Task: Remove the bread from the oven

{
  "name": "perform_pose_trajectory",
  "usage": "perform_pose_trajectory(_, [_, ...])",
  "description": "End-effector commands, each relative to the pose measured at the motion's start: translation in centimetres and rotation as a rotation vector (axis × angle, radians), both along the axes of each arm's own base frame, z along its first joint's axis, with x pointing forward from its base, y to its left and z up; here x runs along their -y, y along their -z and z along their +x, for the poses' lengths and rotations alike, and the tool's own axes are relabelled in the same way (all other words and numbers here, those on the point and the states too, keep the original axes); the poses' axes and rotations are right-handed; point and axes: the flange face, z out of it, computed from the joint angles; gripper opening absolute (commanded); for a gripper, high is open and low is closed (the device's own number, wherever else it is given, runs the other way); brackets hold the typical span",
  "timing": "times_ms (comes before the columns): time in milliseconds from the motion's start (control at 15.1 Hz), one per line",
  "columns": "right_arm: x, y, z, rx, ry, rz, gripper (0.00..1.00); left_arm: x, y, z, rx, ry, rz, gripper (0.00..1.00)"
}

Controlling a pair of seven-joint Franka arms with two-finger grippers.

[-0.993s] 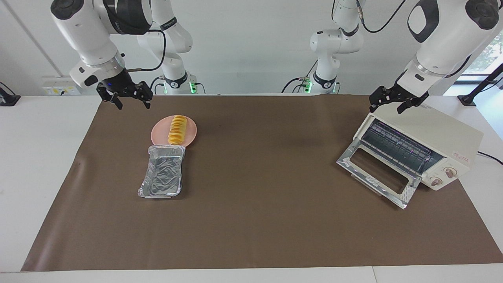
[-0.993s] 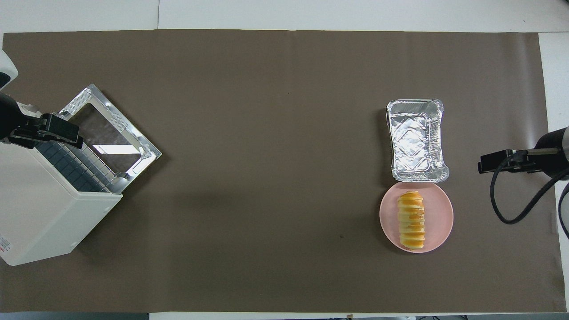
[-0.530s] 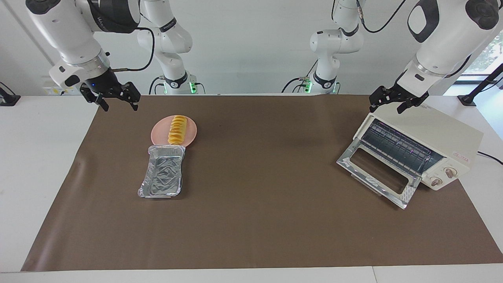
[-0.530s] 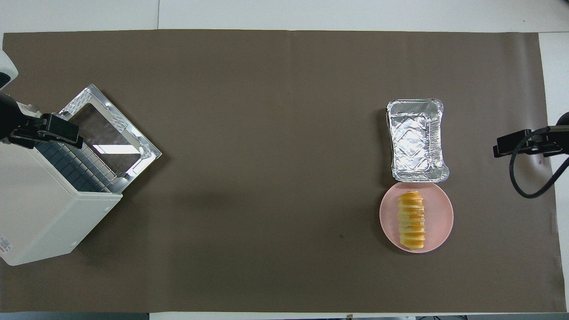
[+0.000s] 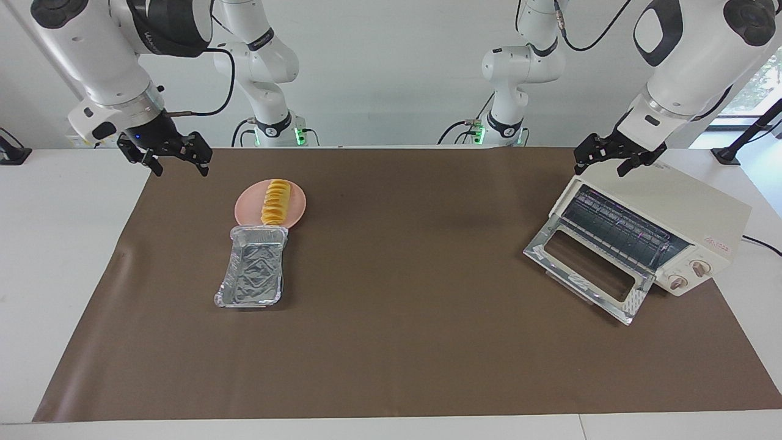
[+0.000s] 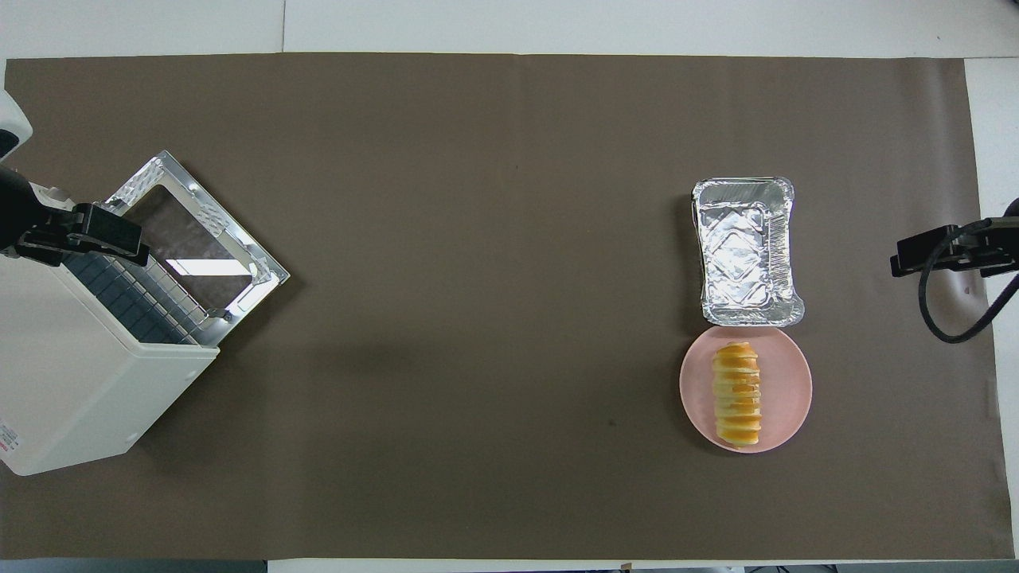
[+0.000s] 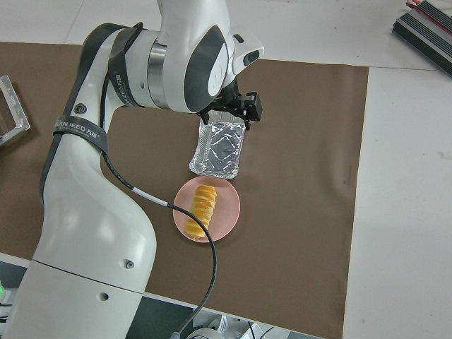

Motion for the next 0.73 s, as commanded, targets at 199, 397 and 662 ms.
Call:
perform_pose_trajectory(199, [0.53,-0.18,0.25,-0.004,-0.009,-0.026,0.99,-0.38,-0.64,-0.19,0.017,-0.008,0.005,1.00])
perform_pose_trajectory(397, [0.52,-0.28,0.39,0.009,-0.009,-0.025,1.00,-0.38,-0.64,-0.19,0.017,-0.008,0.005,1.00])
perform_pose_trajectory(662, [0.49,-0.53,0.41,0.017,-0.004,-0.023,1.00,-0.38,-0.64,-0.19,0.017,-0.008,0.005,1.00])
